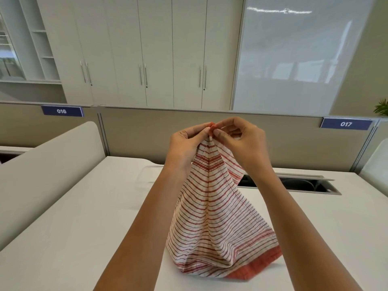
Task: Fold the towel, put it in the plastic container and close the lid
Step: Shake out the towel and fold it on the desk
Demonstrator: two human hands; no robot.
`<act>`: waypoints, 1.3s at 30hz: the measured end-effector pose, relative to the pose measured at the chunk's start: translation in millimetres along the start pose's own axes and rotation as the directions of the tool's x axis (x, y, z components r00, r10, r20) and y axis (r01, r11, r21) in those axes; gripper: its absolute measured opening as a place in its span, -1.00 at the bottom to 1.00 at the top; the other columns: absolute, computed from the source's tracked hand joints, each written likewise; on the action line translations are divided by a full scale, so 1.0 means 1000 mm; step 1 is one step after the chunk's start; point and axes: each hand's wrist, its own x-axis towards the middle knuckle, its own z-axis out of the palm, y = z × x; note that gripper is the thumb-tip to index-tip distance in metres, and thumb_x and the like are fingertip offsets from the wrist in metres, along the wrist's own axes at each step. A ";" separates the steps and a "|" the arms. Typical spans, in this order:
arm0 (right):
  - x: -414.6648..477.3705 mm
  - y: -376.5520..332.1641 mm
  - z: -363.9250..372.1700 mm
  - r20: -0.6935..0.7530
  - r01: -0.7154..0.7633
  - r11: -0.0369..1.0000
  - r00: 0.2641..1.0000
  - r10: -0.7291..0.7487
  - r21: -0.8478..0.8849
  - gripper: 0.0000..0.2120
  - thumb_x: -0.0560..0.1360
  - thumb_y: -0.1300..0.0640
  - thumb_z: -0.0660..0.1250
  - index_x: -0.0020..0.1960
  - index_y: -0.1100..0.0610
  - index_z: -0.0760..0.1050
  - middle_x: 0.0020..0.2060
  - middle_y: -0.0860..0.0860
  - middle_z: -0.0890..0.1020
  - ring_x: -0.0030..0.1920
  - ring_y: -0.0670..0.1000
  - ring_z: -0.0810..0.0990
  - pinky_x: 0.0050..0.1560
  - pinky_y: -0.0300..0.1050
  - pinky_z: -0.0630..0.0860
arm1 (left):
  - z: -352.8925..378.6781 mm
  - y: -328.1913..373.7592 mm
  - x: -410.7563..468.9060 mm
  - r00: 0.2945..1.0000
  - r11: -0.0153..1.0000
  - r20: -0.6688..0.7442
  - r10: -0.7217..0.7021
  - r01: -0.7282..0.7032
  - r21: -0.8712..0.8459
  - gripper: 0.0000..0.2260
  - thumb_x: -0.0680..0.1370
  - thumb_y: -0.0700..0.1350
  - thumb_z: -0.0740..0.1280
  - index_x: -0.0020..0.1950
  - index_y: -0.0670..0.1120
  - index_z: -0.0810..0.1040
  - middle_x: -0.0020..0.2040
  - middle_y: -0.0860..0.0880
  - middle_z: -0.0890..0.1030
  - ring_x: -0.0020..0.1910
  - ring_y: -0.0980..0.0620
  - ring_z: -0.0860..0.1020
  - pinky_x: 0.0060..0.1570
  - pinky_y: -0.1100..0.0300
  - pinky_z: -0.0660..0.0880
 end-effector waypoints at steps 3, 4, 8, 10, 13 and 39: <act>0.001 -0.001 -0.001 0.008 -0.017 1.000 1.000 0.017 0.008 -0.90 0.42 0.11 0.43 -0.07 -0.01 0.57 -0.27 -0.19 0.59 -0.21 -0.26 0.57 -0.21 -0.58 0.48 | 0.000 0.001 -0.002 1.000 1.000 0.002 0.018 -0.018 0.007 -0.85 0.49 -0.18 0.37 0.03 -0.08 0.66 -0.01 -0.11 0.70 -0.03 -0.05 0.66 -0.02 0.09 0.61; 0.002 -0.001 -0.001 0.012 -0.024 1.000 1.000 0.024 0.014 -0.89 0.43 0.12 0.43 -0.07 -0.01 0.56 -0.27 -0.19 0.59 -0.21 -0.25 0.57 -0.22 -0.58 0.48 | 0.000 0.001 -0.003 1.000 1.000 0.002 0.022 -0.022 0.009 -0.84 0.49 -0.18 0.36 0.04 -0.08 0.66 -0.01 -0.11 0.70 -0.02 -0.06 0.66 0.00 0.08 0.61; 0.003 -0.001 -0.001 0.025 -0.047 0.999 0.999 0.047 0.005 -0.88 0.44 0.10 0.41 -0.05 -0.03 0.51 -0.26 -0.16 0.59 -0.21 -0.23 0.57 -0.28 -0.53 0.50 | 0.001 0.001 -0.006 0.998 0.998 0.003 0.064 -0.065 0.019 -0.86 0.49 -0.15 0.37 0.01 -0.05 0.66 -0.03 -0.09 0.70 -0.02 -0.07 0.66 0.00 0.07 0.61; 0.003 -0.001 0.000 0.021 -0.042 0.999 0.999 0.042 -0.005 -0.85 0.45 0.10 0.41 0.01 0.02 0.52 -0.23 -0.11 0.59 -0.20 -0.24 0.56 -0.28 -0.56 0.49 | 0.001 0.001 -0.007 0.996 0.996 0.010 0.089 -0.089 0.023 -0.88 0.46 -0.11 0.39 -0.02 -0.03 0.67 -0.05 -0.08 0.70 -0.02 -0.07 0.66 0.02 0.05 0.61; 0.004 0.001 0.000 0.002 0.006 0.997 1.000 -0.006 -0.081 -0.75 0.48 0.09 0.37 0.15 0.04 0.51 -0.04 -0.05 0.60 -0.11 -0.19 0.54 -0.20 -0.54 0.47 | 0.001 0.002 -0.007 0.990 0.989 0.035 0.137 -0.138 0.051 -0.89 0.42 -0.10 0.44 -0.07 0.00 0.69 -0.08 -0.04 0.72 -0.03 -0.03 0.67 0.02 0.06 0.61; 0.060 -0.027 -0.032 -0.336 0.097 0.917 0.911 -0.238 -0.387 -0.79 0.53 0.10 0.29 0.12 0.14 0.56 0.02 0.04 0.60 -0.09 -0.15 0.46 -0.02 -0.29 0.50 | -0.002 -0.080 -0.039 0.660 0.333 0.146 0.737 -0.543 0.771 -0.79 0.50 -0.10 0.30 0.05 -0.15 0.62 -0.01 -0.09 0.69 -0.10 -0.03 0.66 -0.10 0.16 0.59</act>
